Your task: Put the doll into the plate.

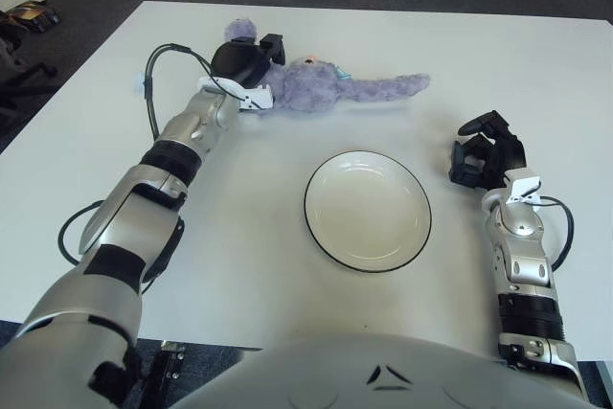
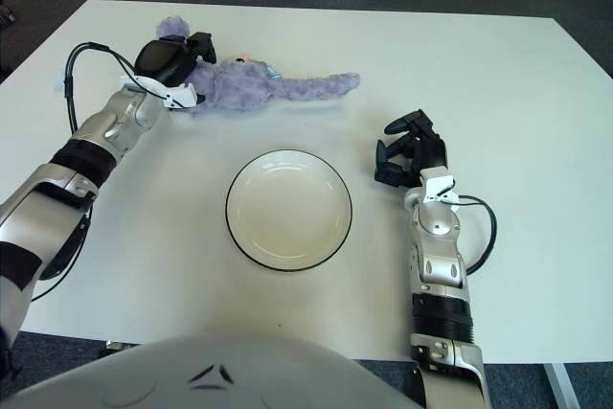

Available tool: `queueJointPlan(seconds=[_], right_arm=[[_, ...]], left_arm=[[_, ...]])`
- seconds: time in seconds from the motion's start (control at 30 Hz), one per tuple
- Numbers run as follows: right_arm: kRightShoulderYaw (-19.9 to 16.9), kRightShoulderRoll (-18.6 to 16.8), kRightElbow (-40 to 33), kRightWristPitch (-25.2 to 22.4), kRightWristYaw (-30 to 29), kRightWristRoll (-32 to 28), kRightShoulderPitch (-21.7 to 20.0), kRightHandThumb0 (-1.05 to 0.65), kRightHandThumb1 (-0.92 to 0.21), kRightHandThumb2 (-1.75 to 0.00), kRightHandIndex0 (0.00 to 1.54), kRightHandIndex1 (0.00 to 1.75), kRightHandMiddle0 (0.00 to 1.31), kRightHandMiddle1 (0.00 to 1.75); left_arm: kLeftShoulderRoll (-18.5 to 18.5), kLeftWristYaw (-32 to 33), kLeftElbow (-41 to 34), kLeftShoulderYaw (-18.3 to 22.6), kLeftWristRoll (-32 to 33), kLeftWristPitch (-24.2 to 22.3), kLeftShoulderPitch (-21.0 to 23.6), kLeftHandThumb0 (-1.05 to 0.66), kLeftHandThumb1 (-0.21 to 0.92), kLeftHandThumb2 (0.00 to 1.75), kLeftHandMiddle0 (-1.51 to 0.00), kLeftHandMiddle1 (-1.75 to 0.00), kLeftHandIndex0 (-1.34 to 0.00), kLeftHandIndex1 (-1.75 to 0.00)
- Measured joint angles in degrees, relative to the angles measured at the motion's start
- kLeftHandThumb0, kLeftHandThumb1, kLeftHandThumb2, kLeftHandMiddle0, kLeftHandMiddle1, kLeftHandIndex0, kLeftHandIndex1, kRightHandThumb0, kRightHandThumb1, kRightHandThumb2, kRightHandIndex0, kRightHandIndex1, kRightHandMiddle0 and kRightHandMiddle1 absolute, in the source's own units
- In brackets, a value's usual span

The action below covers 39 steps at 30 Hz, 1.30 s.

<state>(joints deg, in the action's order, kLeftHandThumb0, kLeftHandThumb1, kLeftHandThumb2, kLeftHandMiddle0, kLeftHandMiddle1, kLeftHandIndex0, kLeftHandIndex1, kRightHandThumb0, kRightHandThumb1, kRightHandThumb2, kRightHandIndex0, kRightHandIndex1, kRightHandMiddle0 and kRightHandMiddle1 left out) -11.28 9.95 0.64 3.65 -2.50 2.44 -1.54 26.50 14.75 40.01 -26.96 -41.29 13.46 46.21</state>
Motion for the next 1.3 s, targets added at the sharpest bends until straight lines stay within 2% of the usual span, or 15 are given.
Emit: queueJointPlan(seconds=[0.07,0.17,0.77,0.97,1.3], right_arm=[[0.0,0.07,0.21,0.1,0.1,0.0,-0.06,-0.01,-0.34,-1.29,0.64,1.68,0.35,1.75],[0.0,0.12,0.5,0.26,0.16,-0.01,-0.15,-0.01,-0.34,-1.28,0.63,1.68,0.35,1.75],[0.03,0.59,1.2,0.65,0.85,-0.03,-0.66,-0.01,-0.35,-1.26,0.64,1.66,0.34,1.75],[0.02,0.63,1.27,0.63,1.28,-0.15,-0.75,-0.01,-0.34,-1.28,0.65,1.66,0.35,1.75],[0.01,0.84,1.92,1.26,1.39,-0.2,-0.94,-0.01,-0.33,-1.29,0.66,1.66,0.36,1.75]], left_arm=[[0.42,-0.82,-2.2,0.09,-0.44,-0.65,-0.76,0.0,0.24,1.41,-0.67,-1.7,-0.45,-1.75],[0.8,-1.02,-4.84,0.27,-1.24,-1.46,-1.81,0.0,0.26,1.39,-0.64,-1.73,-0.44,-1.75],[1.34,-0.49,-15.73,2.6,-6.44,-5.05,-5.9,0.0,0.15,1.52,-0.71,-1.75,-0.53,-1.74],[1.16,-1.13,-18.35,4.5,-5.49,-5.83,-6.49,0.0,0.24,1.41,-0.66,-1.73,-0.44,-1.75],[0.39,-2.4,-21.61,6.98,-4.02,-7.79,-7.85,0.0,0.23,1.41,-0.69,-1.7,-0.46,-1.75]])
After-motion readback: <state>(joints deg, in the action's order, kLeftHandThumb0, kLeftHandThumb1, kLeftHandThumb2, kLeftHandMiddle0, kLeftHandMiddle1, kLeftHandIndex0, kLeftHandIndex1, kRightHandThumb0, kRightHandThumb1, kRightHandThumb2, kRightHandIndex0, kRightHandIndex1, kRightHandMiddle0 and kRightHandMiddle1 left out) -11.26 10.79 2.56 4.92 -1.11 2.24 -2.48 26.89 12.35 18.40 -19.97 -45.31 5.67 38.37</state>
